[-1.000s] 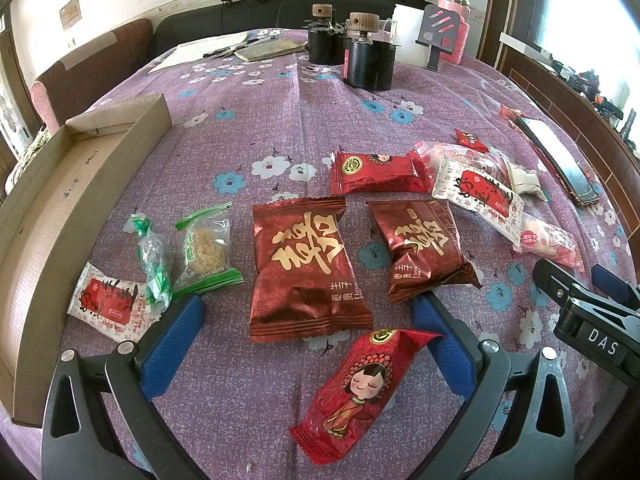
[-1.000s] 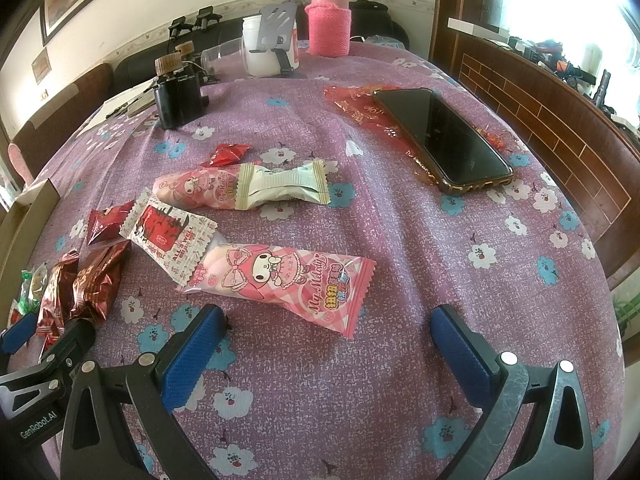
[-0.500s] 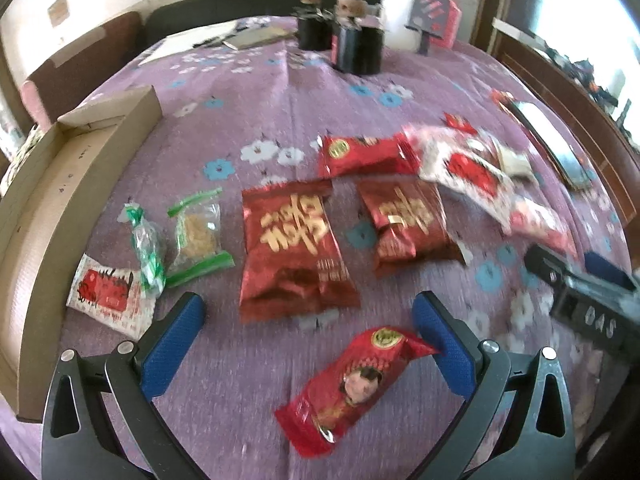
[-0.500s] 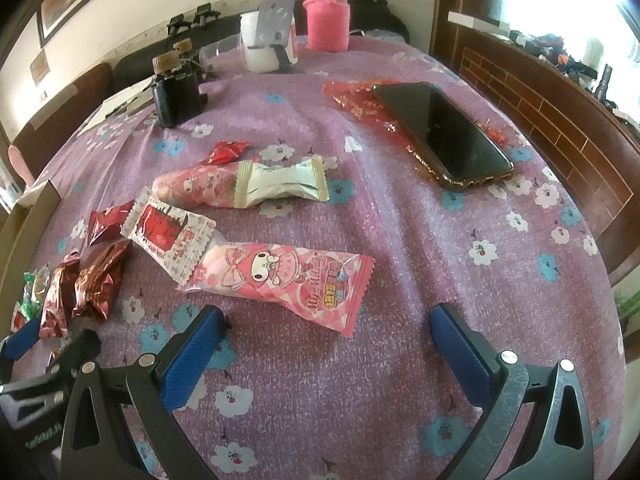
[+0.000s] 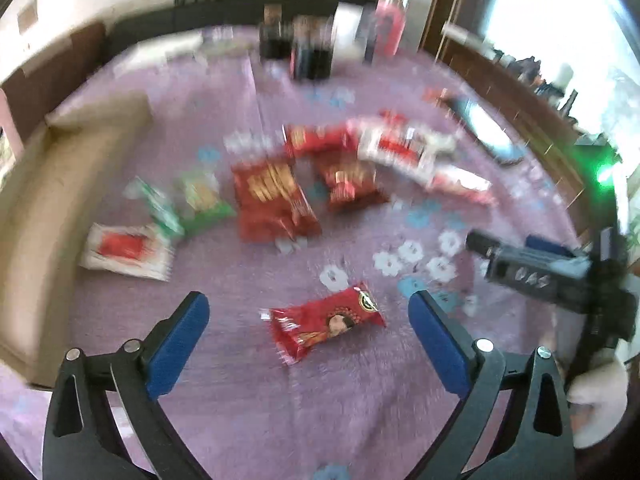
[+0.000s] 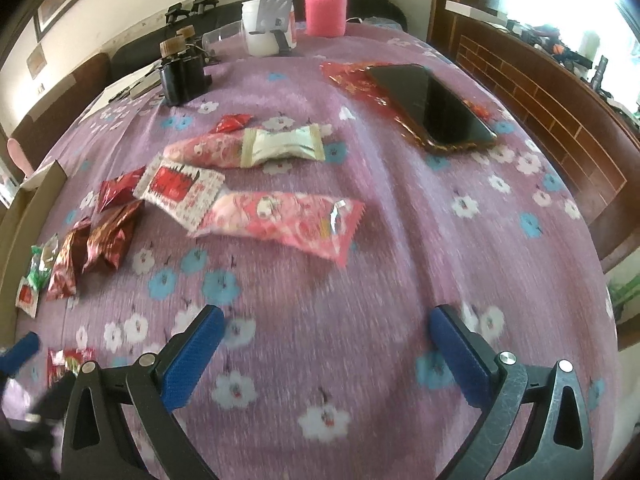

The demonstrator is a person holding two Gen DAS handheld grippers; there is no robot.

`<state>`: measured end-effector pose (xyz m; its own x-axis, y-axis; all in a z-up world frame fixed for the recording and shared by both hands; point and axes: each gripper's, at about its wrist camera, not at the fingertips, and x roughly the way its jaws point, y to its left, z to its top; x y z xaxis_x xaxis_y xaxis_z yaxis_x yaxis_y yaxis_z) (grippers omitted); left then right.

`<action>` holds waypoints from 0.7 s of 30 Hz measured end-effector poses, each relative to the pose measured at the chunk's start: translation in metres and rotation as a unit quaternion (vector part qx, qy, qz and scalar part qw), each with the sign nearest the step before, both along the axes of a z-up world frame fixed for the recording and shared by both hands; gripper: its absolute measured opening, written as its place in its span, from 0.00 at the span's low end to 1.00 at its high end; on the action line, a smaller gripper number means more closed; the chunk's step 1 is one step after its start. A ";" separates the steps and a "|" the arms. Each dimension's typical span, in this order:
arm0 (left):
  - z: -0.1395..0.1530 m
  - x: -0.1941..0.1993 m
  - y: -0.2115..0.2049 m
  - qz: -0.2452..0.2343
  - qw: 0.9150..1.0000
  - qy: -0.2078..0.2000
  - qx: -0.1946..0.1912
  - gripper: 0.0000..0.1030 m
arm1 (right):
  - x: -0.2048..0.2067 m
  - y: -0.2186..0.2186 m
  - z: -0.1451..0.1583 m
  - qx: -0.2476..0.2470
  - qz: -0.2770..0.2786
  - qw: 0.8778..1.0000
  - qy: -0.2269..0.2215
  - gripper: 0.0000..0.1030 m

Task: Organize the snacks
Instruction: 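Grasp the red cartoon-face snack bar with the right tool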

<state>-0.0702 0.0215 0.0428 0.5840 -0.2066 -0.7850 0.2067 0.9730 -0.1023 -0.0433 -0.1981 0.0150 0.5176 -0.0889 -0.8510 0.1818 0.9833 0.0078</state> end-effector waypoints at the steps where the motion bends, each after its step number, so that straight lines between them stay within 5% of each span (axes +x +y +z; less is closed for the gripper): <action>1: 0.010 -0.007 0.006 0.003 1.000 -0.020 0.000 0.98 | -0.007 0.000 0.003 0.001 0.000 1.000 -0.006 0.95; 6: 0.066 -0.042 0.065 0.062 0.990 -0.122 -0.035 0.98 | -0.038 0.001 0.032 -0.006 0.007 0.998 -0.065 0.93; 12: 0.110 -0.071 0.138 0.165 0.961 -0.217 -0.049 0.98 | -0.084 0.012 0.087 -0.033 0.020 0.973 -0.229 0.94; 17: 0.102 -0.069 0.163 0.167 0.960 -0.219 -0.051 0.98 | -0.060 0.038 0.078 0.018 0.080 0.982 -0.168 0.93; 21: 0.079 -0.061 0.166 0.154 0.974 -0.153 -0.066 0.98 | -0.043 0.071 0.047 0.077 0.140 0.982 -0.097 0.78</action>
<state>-0.1309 0.1879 0.1215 0.8366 -0.0720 -0.5431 -0.0524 0.9763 -0.2101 -0.0859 -0.1269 0.0622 0.6576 0.2020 -0.7258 -0.1154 0.9790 0.1678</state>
